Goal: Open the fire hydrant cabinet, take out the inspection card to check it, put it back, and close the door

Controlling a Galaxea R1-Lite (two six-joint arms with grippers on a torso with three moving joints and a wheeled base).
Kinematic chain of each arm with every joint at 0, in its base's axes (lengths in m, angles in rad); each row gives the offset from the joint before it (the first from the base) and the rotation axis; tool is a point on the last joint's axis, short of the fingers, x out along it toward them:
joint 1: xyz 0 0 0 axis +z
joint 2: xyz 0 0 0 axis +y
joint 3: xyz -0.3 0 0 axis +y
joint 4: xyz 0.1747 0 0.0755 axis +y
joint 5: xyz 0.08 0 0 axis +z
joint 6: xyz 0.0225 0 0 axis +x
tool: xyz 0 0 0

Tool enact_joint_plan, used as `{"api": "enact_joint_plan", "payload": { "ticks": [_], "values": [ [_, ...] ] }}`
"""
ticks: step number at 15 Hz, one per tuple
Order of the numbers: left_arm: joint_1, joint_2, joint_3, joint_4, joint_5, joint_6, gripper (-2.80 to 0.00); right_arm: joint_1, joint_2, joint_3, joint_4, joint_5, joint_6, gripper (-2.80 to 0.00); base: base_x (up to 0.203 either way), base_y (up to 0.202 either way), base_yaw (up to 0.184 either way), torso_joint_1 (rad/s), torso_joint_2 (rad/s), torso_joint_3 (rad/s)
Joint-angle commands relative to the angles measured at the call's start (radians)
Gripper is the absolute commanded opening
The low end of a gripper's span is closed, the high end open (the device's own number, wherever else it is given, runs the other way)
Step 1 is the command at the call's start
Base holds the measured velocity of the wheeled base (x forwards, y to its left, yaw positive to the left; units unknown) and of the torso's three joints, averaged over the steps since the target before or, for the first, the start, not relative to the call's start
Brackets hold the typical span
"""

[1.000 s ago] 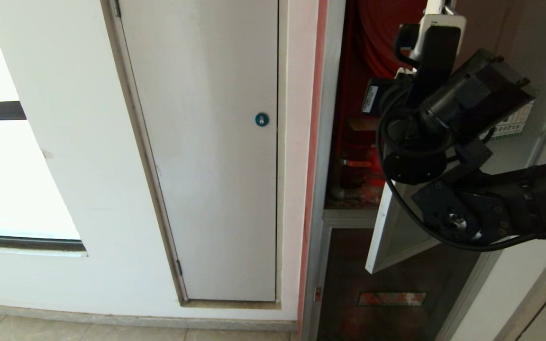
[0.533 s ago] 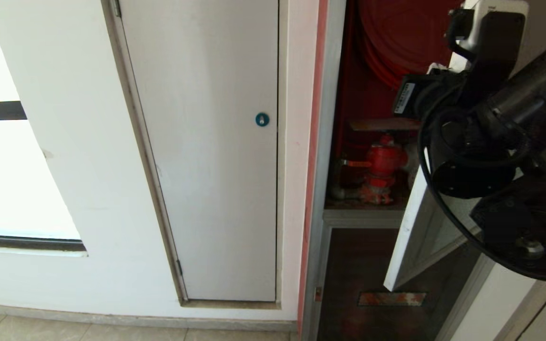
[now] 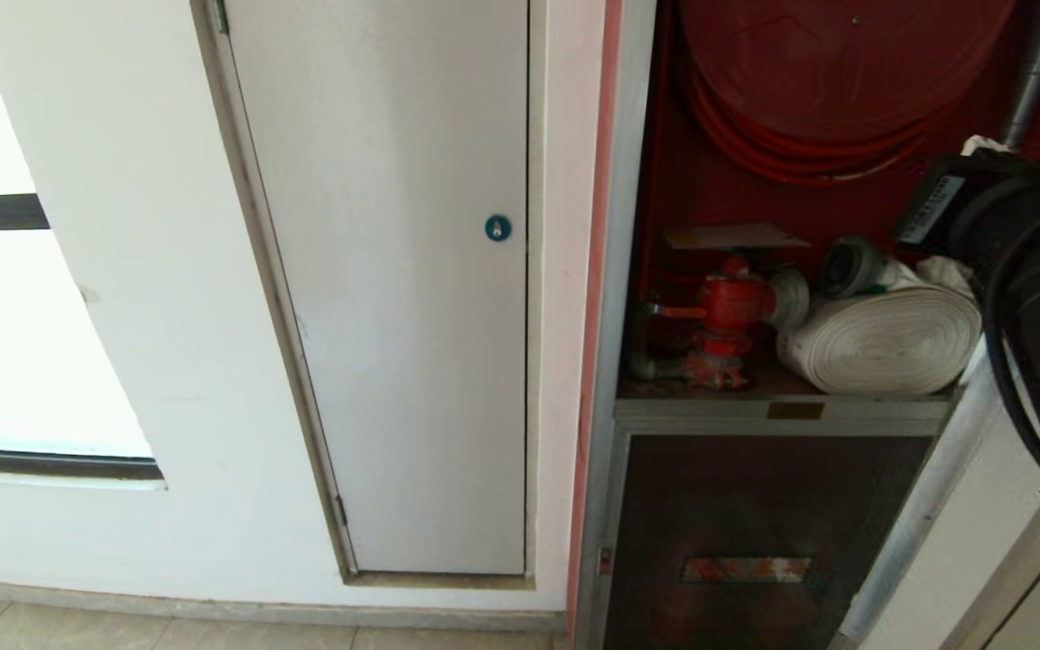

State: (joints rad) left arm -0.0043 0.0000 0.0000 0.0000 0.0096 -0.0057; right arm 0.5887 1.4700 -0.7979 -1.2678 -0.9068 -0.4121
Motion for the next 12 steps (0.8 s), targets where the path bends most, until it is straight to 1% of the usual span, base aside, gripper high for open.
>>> {"api": "enact_joint_plan", "payload": {
  "ticks": [1, 5, 10, 12],
  "values": [
    [0.0, 0.001, 0.0, 0.0, 0.001, 0.0, -2.8, 0.0, -0.114, 0.072, -0.006, -0.003, -0.003, -2.8, 0.0, 0.0, 0.0, 0.0, 0.0, 0.0],
    [0.0, 0.001, 0.0, 0.0, 0.001, 0.0, -2.8, -0.002, -0.242, 0.172, 0.004, -0.004, -0.004, -2.8, 0.0, 0.0, 0.0, 0.0, 0.0, 0.0],
    [0.0, 0.001, 0.0, 0.0, 0.001, 0.0, -2.8, -0.045, -0.359, 0.267, 0.01, -0.006, -0.004, -2.8, 0.0, 0.0, 0.0, 0.0, 0.0, 0.0],
    [0.0, 0.0, 0.0, 0.0, 0.001, 0.0, -2.8, -0.066, -0.41, 0.292, 0.04, -0.009, -0.004, -2.8, 0.0, 0.0, 0.0, 0.0, 0.0, 0.0]
  ]
}}
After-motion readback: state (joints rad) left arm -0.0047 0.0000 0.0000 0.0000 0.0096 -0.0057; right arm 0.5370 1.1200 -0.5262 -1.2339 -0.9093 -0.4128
